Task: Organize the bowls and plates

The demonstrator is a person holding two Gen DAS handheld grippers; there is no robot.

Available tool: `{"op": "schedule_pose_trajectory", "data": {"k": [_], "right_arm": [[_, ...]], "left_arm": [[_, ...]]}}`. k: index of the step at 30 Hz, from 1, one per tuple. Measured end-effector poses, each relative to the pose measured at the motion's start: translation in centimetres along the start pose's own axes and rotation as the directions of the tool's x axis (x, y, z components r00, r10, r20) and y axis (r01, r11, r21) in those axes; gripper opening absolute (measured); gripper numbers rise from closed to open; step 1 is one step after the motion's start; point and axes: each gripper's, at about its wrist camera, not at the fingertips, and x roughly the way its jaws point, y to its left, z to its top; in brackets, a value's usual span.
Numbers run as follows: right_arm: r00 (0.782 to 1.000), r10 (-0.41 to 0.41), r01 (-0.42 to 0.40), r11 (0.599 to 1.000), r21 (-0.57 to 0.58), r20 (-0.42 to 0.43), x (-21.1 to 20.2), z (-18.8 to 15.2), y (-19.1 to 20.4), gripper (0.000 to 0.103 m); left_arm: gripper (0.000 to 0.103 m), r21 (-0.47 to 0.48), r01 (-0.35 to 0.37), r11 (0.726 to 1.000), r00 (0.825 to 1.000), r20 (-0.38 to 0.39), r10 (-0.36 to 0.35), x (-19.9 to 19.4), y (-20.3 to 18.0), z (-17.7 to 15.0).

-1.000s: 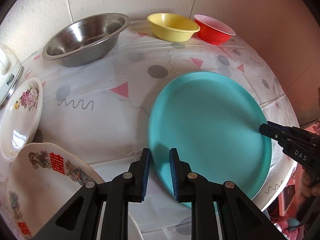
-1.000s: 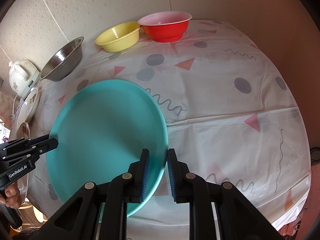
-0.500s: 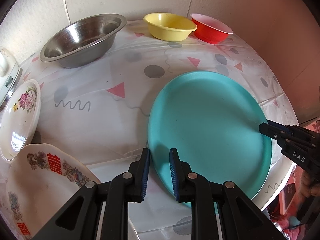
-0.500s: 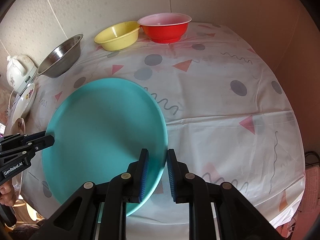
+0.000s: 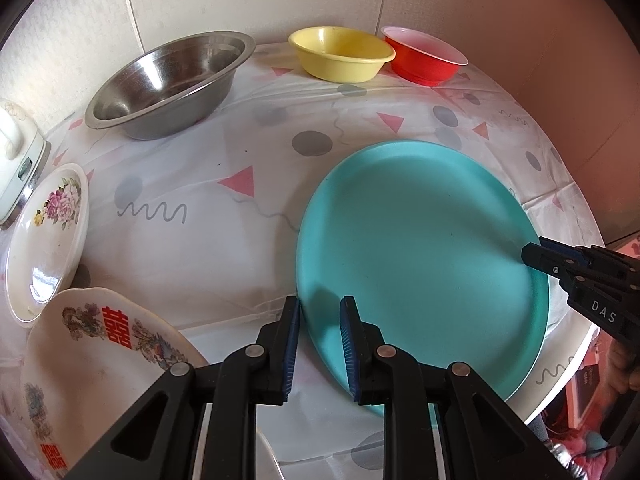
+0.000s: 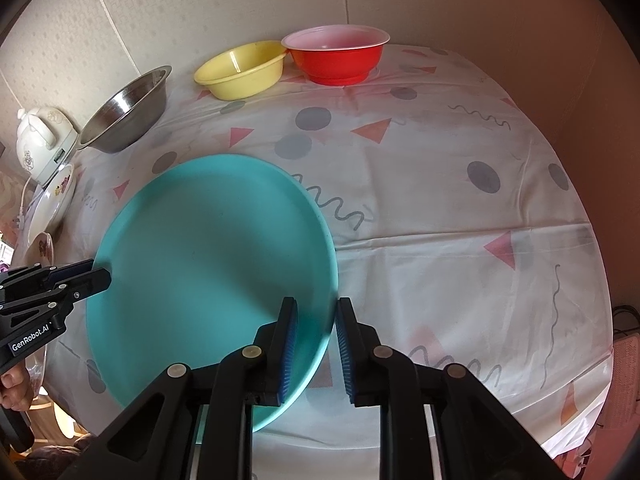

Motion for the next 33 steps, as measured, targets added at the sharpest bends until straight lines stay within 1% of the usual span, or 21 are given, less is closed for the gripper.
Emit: {"op": "schedule_pose_trajectory", "data": {"k": [6, 8, 12, 15, 17, 19, 21, 24, 27, 31, 33], "right_arm": [[1.0, 0.002, -0.002, 1.0, 0.003, -0.005, 0.0, 0.0, -0.1, 0.021], [1.0, 0.006, -0.006, 1.0, 0.006, -0.004, 0.0, 0.0, -0.1, 0.023], [1.0, 0.013, -0.012, 1.0, 0.013, -0.004, 0.0, 0.0, -0.1, 0.029], [1.0, 0.009, -0.009, 1.0, 0.03, 0.006, -0.3, 0.0, -0.4, 0.03], [1.0, 0.008, -0.009, 0.999, 0.043, 0.026, -0.7, 0.1, -0.6, 0.031], [0.999, 0.003, -0.006, 0.998, 0.056, 0.047, -1.1, 0.5, -0.8, 0.032], [0.998, 0.016, -0.02, 0.998, 0.064, 0.066, -1.6, 1.1, -0.8, 0.033], [0.993, 0.082, -0.086, 0.995, 0.052, 0.086, -2.0, 2.2, 0.3, 0.034], [0.98, 0.185, -0.186, 0.982, 0.007, 0.078, -2.0, 3.4, 2.7, 0.034], [0.952, 0.304, -0.302, 0.951, -0.075, 0.03, -1.3, 5.1, 7.1, 0.035], [0.923, 0.385, -0.384, 0.919, -0.089, -0.015, -0.7, 5.9, 9.3, 0.035]], "left_arm": [[0.021, -0.008, -0.006, 1.0, 1.0, 0.003, 0.006, -0.1, 0.1, 0.0], [0.021, -0.017, -0.01, 1.0, 1.0, 0.005, 0.01, -0.1, 0.2, -0.1], [0.021, -0.042, 0.013, 0.999, 1.0, 0.026, -0.012, -0.8, 0.6, 0.0], [0.025, -0.061, 0.022, 0.998, 0.999, 0.045, -0.019, -1.3, 0.9, 0.2], [0.027, -0.077, 0.034, 0.996, 0.998, 0.06, -0.03, -1.8, 1.3, 0.3], [0.032, -0.092, 0.049, 0.995, 0.996, 0.076, -0.042, -2.4, 1.8, 0.3], [0.034, -0.112, 0.066, 0.992, 0.994, 0.095, -0.055, -3.2, 2.4, 0.3], [0.035, -0.147, 0.072, 0.986, 0.99, 0.131, -0.053, -4.6, 3.8, 0.4], [0.036, -0.191, 0.068, 0.979, 0.987, 0.158, -0.037, -5.8, 5.7, 0.3], [0.036, -0.264, 0.044, 0.964, 0.983, 0.184, 0.006, -7.2, 9.2, 0.0], [0.036, -0.302, 0.021, 0.953, 0.979, 0.198, 0.042, -7.9, 11.3, -0.5]]}}
